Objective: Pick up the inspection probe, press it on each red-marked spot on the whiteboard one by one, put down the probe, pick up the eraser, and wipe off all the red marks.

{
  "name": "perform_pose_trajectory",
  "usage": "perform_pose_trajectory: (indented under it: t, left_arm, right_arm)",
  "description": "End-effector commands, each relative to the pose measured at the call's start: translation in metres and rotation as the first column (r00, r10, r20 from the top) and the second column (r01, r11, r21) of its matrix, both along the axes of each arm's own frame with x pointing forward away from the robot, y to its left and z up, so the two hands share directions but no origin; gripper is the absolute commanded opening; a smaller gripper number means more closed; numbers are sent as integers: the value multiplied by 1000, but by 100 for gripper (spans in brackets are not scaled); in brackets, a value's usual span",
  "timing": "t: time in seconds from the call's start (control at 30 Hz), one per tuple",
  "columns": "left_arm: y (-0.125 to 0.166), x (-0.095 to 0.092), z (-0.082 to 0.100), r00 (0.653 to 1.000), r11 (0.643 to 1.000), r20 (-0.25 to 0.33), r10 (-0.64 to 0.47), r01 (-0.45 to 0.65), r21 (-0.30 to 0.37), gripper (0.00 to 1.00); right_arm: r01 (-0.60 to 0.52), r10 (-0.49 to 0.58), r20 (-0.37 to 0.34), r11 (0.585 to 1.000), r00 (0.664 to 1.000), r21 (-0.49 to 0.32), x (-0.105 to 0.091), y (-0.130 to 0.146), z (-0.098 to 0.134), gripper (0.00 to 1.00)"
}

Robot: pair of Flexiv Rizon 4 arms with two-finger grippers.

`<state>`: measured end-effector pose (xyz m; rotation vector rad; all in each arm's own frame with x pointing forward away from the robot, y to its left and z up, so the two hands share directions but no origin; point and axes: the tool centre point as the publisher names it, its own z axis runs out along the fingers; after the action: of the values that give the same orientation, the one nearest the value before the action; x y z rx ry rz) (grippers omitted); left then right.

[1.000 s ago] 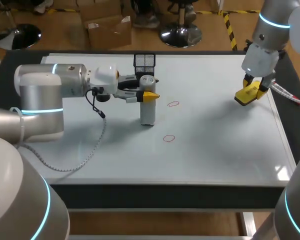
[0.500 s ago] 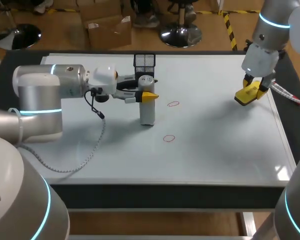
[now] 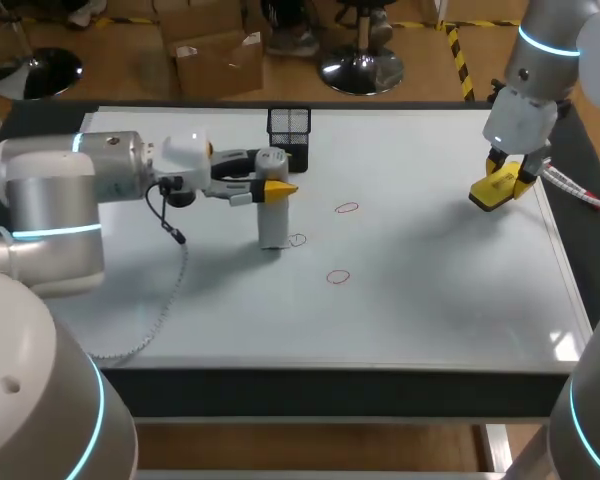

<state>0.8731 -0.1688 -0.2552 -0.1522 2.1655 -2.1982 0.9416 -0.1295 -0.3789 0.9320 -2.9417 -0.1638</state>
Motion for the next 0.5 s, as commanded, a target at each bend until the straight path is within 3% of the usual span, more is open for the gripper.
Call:
perform_pose_trajectory:
  t: [0.03, 0.5]
  left_arm:
    - [28, -17, 8, 997, 997, 0, 73, -73, 2, 0]
    - [107, -29, 12, 977, 977, -7, 212, -212, 12, 0]
  right_arm:
    - [-2, 2, -1, 1000, 1000, -3, 1, 0, 1, 0]
    - [-2, 2, -1, 1000, 1000, -3, 1, 0, 1, 0]
